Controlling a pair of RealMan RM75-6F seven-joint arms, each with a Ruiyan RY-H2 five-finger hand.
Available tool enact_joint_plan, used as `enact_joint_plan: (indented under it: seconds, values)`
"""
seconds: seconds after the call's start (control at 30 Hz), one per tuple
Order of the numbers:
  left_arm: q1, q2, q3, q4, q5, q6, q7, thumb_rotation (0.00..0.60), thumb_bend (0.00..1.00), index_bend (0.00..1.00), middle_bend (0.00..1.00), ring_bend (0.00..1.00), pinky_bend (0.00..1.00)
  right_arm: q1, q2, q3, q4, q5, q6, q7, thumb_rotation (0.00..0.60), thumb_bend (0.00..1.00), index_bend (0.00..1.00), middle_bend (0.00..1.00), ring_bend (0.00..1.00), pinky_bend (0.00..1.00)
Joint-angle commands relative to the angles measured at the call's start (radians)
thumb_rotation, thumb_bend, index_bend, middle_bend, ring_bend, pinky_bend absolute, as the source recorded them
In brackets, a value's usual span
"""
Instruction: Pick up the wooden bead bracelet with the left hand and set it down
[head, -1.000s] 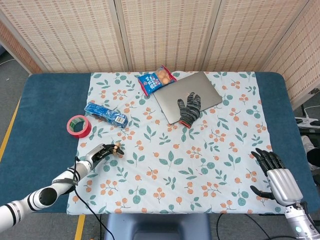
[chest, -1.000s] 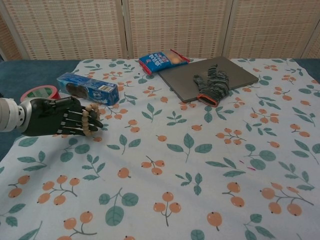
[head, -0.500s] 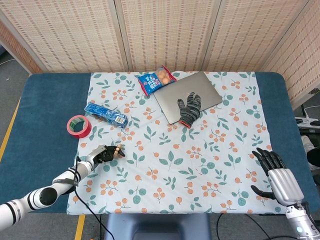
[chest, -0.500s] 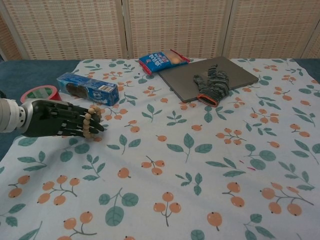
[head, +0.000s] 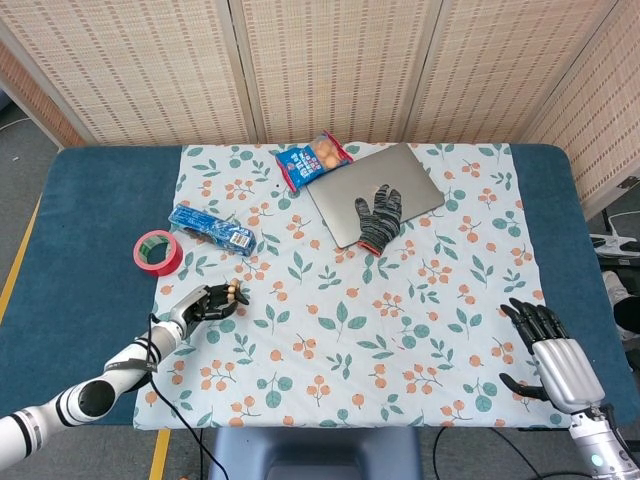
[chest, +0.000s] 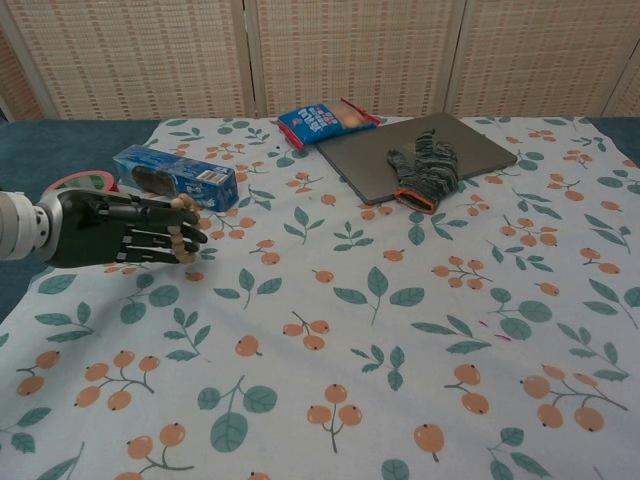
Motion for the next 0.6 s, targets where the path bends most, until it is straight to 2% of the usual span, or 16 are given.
enact_joint_plan:
  seconds: [0.03,0.17,0.3,0.4,0.47,0.6]
  values:
    - [-0.001,-0.003,0.004,0.001,-0.012,0.01,-0.009,0.57,0.44,0.58,0.42,0.17,0.07,0.002,0.001,-0.001,-0.001,0.0,-0.004,-0.001,0.6,0.12,0.0,0.0,0.0,0.0]
    - [-0.004,-0.004,0.008,0.004,-0.017,0.01,-0.014,0.551,0.44,0.65,0.43,0.17,0.06,0.003,0.002,-0.001,-0.001,0.001,-0.006,-0.003,0.6,0.12,0.0,0.0,0.0,0.0]
    - [-0.007,-0.005,0.009,0.004,-0.017,0.003,-0.02,0.473,0.43,0.66,0.43,0.17,0.06,0.004,0.004,-0.002,-0.002,0.002,-0.009,-0.005,0.6,0.12,0.0,0.0,0.0,0.0]
    - [-0.008,-0.005,0.009,0.005,-0.014,-0.005,-0.023,0.443,0.42,0.66,0.43,0.17,0.05,0.004,0.005,-0.003,-0.003,0.003,-0.011,-0.005,0.6,0.12,0.0,0.0,0.0,0.0]
    - [-0.009,-0.003,0.01,0.006,-0.008,-0.016,-0.022,0.434,0.44,0.66,0.43,0.17,0.05,0.005,0.006,-0.003,-0.003,0.003,-0.012,-0.004,0.6,0.12,0.0,0.0,0.0,0.0]
    - [-0.007,-0.005,0.007,0.007,0.0,-0.025,-0.025,0.413,0.54,0.66,0.43,0.17,0.04,0.006,0.007,-0.004,-0.005,0.003,-0.015,-0.002,0.6,0.12,0.0,0.0,0.0,0.0]
